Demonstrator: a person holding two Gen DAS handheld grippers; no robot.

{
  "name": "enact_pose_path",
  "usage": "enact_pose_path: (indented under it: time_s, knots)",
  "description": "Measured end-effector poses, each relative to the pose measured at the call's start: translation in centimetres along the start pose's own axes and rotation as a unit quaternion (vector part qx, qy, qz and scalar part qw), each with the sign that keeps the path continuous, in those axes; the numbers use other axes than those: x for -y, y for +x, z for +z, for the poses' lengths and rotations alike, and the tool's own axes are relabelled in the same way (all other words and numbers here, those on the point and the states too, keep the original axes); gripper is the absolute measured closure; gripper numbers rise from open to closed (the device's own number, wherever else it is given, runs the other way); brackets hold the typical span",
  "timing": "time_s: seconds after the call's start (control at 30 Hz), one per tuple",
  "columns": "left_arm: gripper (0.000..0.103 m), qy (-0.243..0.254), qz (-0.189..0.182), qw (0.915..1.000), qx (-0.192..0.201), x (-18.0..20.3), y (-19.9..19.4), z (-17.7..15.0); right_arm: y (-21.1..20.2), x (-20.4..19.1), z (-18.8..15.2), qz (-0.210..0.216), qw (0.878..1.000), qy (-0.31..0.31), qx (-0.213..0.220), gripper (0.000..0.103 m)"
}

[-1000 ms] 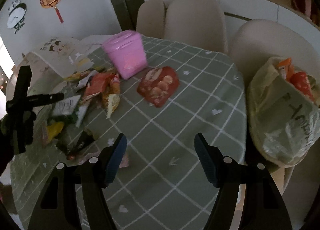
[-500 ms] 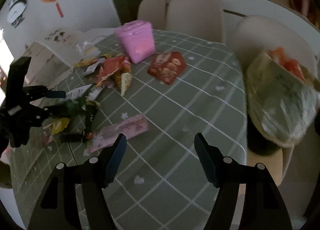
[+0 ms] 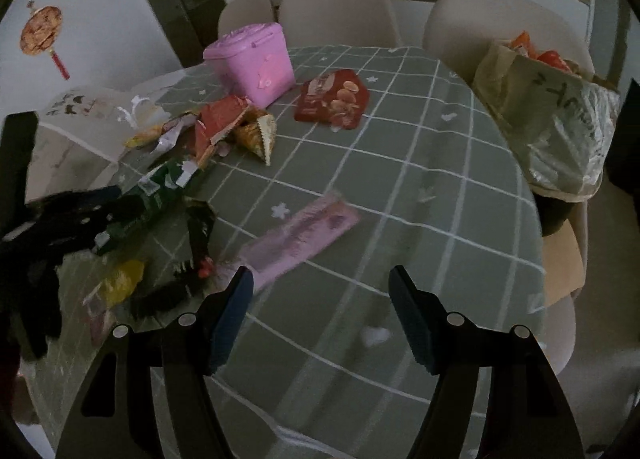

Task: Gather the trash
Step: 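Reach the left tool to the white-green milk carton and grasp it, then grasp the red sausage snack with the right tool and lift it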

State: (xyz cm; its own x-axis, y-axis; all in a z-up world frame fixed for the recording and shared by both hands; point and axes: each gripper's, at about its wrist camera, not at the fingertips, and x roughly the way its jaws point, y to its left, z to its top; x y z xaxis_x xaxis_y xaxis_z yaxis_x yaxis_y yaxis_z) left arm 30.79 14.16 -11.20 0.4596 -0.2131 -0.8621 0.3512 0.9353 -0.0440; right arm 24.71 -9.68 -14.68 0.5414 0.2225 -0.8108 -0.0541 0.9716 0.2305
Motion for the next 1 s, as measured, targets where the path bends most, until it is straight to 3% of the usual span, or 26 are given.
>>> enact_pose_path:
  time_s: [0.2,0.37,0.47,0.57,0.67,0.87,0.93,1.0]
  knots:
    - [0.04,-0.018,-0.052,0.9984,0.012,-0.8,-0.9,-0.7,1.6,-1.7,0.9,0.007,1.0,0.012,-0.002,0.037]
    - [0.04,0.007,-0.105,0.9945,-0.001,-0.3,-1.6,-1.3,2.8,-1.2,1.4,-0.007,1.0,0.004,-0.012,0.037]
    - [0.04,0.044,-0.088,0.9951,0.009,0.4,-2.0,-1.6,2.8,0.1,1.7,-0.014,1.0,-0.001,-0.009,0.036]
    - [0.04,0.068,-0.046,0.9966,0.01,0.6,-1.1,-1.0,2.7,1.6,2.2,-0.003,1.0,0.012,-0.008,0.036]
    - [0.039,0.066,-0.036,0.9971,0.011,0.1,-0.3,-0.1,2.8,1.6,2.4,-0.005,1.0,0.014,-0.012,0.036]
    - [0.035,0.071,-0.016,0.9973,-0.003,-0.8,1.2,0.6,3.9,-0.8,2.8,-0.058,0.995,-0.061,-0.048,0.032]
    - [0.035,0.048,0.002,0.9988,-0.005,-1.6,1.7,0.9,2.9,-0.7,3.5,-0.03,0.997,-0.067,-0.013,0.032]
    - [0.036,0.008,-0.004,0.9999,-0.006,-2.6,1.9,1.2,1.7,-0.5,4.8,-0.031,0.997,-0.062,0.036,0.032]
